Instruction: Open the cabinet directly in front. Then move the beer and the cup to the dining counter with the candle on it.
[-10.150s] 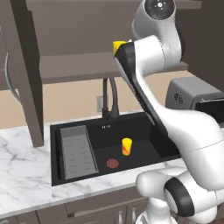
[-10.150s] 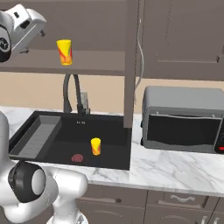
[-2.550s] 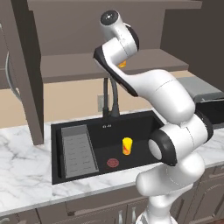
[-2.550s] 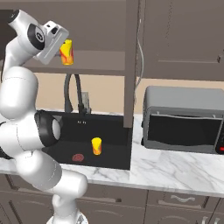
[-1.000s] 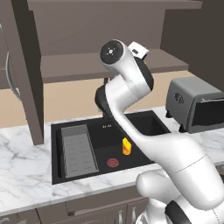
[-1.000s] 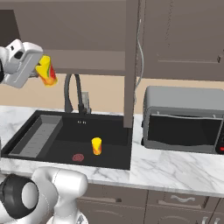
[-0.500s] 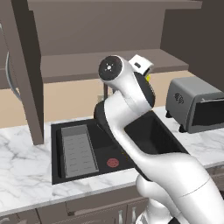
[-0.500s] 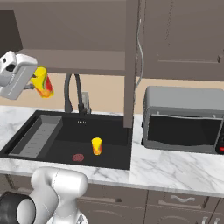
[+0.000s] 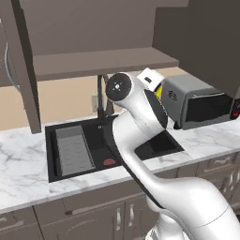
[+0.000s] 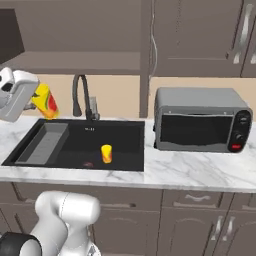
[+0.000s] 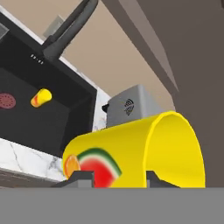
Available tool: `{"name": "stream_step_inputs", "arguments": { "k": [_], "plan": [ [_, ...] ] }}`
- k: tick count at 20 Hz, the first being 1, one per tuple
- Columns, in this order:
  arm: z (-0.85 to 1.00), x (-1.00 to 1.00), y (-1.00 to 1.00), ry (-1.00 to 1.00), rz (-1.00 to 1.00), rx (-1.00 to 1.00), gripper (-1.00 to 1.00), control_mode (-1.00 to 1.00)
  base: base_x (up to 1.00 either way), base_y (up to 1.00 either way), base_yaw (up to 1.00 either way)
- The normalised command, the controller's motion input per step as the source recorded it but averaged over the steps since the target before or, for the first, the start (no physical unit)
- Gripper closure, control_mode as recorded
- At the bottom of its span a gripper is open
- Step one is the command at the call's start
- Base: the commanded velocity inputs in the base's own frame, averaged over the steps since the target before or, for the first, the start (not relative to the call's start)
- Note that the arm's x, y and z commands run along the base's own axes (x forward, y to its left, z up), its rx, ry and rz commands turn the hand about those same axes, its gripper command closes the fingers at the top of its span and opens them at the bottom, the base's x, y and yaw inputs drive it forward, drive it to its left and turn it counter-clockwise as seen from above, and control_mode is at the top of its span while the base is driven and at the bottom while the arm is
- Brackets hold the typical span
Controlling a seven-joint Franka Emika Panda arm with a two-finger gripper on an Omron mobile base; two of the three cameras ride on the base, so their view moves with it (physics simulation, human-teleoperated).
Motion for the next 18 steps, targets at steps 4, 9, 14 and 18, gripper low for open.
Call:
{"name": "stream_step_inputs", "arguments": {
  "k": [4,9,14,18],
  "plan": [
    [0.0,0.0,0.0,0.0,0.0,0.0,1.0,1.0,-0.6,-0.02,-0.35],
    [0.0,0.0,0.0,0.0,0.0,0.0,1.0,1.0,-0.45,-0.02,-0.46],
    [0.0,0.0,0.0,0.0,0.0,0.0,1.0,1.0,-0.47,-0.13,-0.48],
    [0.0,0.0,0.0,0.0,0.0,0.0,1.0,1.0,-0.61,-0.2,-0.49]
  ]
}}
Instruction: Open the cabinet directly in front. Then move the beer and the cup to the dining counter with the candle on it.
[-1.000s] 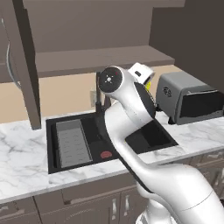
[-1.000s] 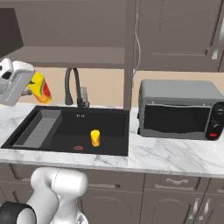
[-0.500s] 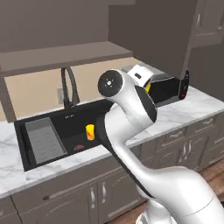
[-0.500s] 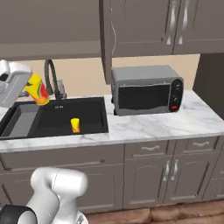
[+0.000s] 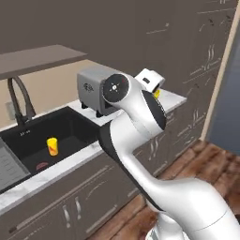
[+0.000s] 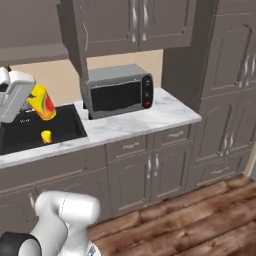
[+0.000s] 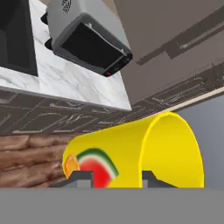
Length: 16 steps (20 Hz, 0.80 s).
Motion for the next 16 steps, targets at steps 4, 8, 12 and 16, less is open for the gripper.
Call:
{"name": "stream_step_inputs", "arguments": {
  "k": [4,8,12,16],
  "plan": [
    [0.0,0.0,0.0,0.0,0.0,0.0,1.0,1.0,-0.55,-0.1,-0.52],
    [0.0,0.0,0.0,0.0,0.0,0.0,1.0,1.0,-0.38,-0.05,-0.57],
    [0.0,0.0,0.0,0.0,0.0,0.0,1.0,1.0,-0.21,0.0,-0.63],
    [0.0,0.0,0.0,0.0,0.0,0.0,1.0,1.0,-0.1,0.0,-0.69]
  ]
}}
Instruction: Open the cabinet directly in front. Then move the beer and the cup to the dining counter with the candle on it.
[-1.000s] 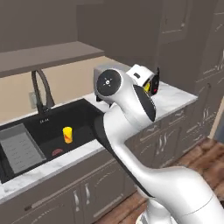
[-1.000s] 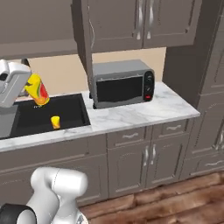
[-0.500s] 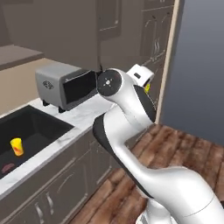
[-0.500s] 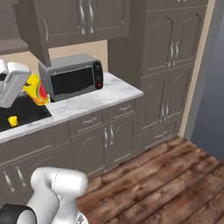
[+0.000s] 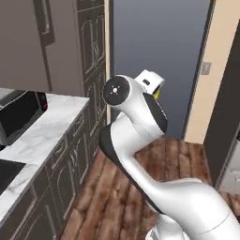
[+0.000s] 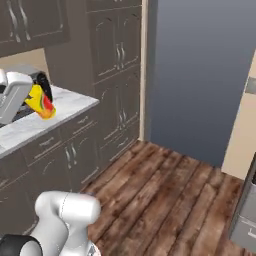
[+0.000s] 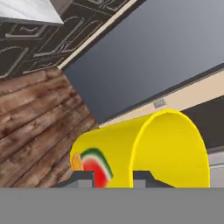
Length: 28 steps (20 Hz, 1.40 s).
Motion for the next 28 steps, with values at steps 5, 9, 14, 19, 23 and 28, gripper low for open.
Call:
{"name": "stream_step_inputs", "arguments": {
  "k": [5,9,14,19,23,28],
  "plan": [
    [0.0,0.0,0.0,0.0,0.0,0.0,1.0,1.0,-0.02,0.0,-0.72],
    [0.0,0.0,0.0,0.0,0.0,0.0,1.0,1.0,0.0,0.0,-0.73],
    [0.0,0.0,0.0,0.0,0.0,0.0,1.0,1.0,-0.03,0.0,-0.73],
    [0.0,0.0,0.0,0.0,0.0,0.0,1.0,1.0,-0.01,0.0,-0.73],
    [0.0,0.0,0.0,0.0,0.0,0.0,1.0,1.0,0.0,0.0,-0.73],
    [0.0,0.0,0.0,0.0,0.0,0.0,1.0,1.0,0.0,0.0,-0.73]
  ]
}}
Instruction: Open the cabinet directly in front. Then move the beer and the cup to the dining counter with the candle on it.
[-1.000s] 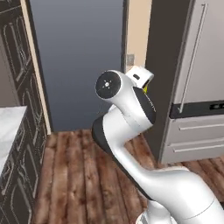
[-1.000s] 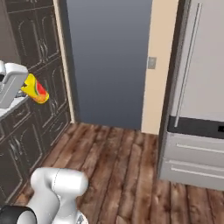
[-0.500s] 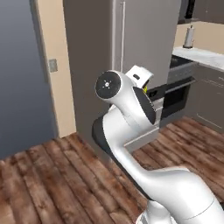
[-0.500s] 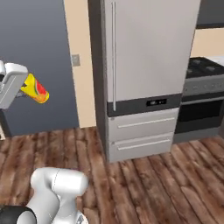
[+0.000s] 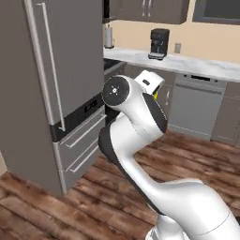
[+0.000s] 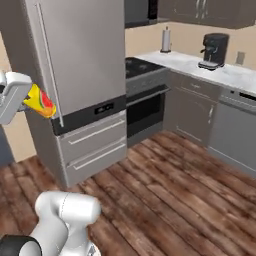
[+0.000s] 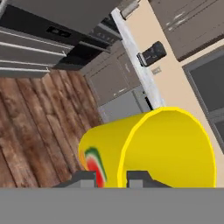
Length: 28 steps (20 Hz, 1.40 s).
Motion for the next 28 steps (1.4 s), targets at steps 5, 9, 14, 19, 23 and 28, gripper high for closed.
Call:
{"name": "stream_step_inputs", "arguments": {
  "k": [5,9,14,19,23,28],
  "plan": [
    [0.0,0.0,0.0,0.0,0.0,0.0,1.0,1.0,0.03,0.03,-0.73],
    [0.0,0.0,0.0,0.0,0.0,0.0,1.0,1.0,0.04,0.06,-0.72],
    [0.0,0.0,0.0,0.0,0.0,0.0,1.0,1.0,0.12,0.07,-0.72],
    [0.0,0.0,0.0,0.0,0.0,0.0,1.0,1.0,0.24,0.14,-0.71],
    [0.0,0.0,0.0,0.0,0.0,0.0,1.0,1.0,0.36,0.23,-0.67],
    [0.0,0.0,0.0,0.0,0.0,0.0,1.0,1.0,0.51,0.33,-0.64]
  ]
}}
